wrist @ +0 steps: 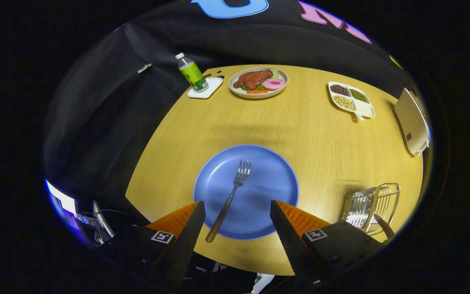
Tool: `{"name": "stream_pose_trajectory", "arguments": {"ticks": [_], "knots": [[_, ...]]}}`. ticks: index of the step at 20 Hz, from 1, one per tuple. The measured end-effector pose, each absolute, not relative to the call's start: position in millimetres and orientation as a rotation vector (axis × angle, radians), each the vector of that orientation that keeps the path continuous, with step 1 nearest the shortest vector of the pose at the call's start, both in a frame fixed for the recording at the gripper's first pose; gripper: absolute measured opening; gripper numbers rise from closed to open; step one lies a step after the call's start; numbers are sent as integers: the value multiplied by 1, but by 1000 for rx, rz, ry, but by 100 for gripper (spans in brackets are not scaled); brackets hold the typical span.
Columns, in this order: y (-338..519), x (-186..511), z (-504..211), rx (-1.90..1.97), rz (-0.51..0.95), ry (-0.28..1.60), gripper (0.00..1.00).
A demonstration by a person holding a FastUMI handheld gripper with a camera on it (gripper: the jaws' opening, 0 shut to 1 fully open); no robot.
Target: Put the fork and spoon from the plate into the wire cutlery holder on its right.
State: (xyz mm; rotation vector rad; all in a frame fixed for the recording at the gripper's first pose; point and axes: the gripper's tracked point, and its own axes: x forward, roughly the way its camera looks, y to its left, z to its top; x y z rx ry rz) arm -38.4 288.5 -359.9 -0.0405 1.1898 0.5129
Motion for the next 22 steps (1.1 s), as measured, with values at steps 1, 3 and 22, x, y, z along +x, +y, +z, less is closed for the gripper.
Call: {"name": "stream_pose_trajectory", "arguments": {"ticks": [1,3,22], "knots": [[292,-42,-369,-52,504,1203,100],[297,-44,-385,-69,476,1222,99],[297,-57,-439,-155,307,1295,37]]}}
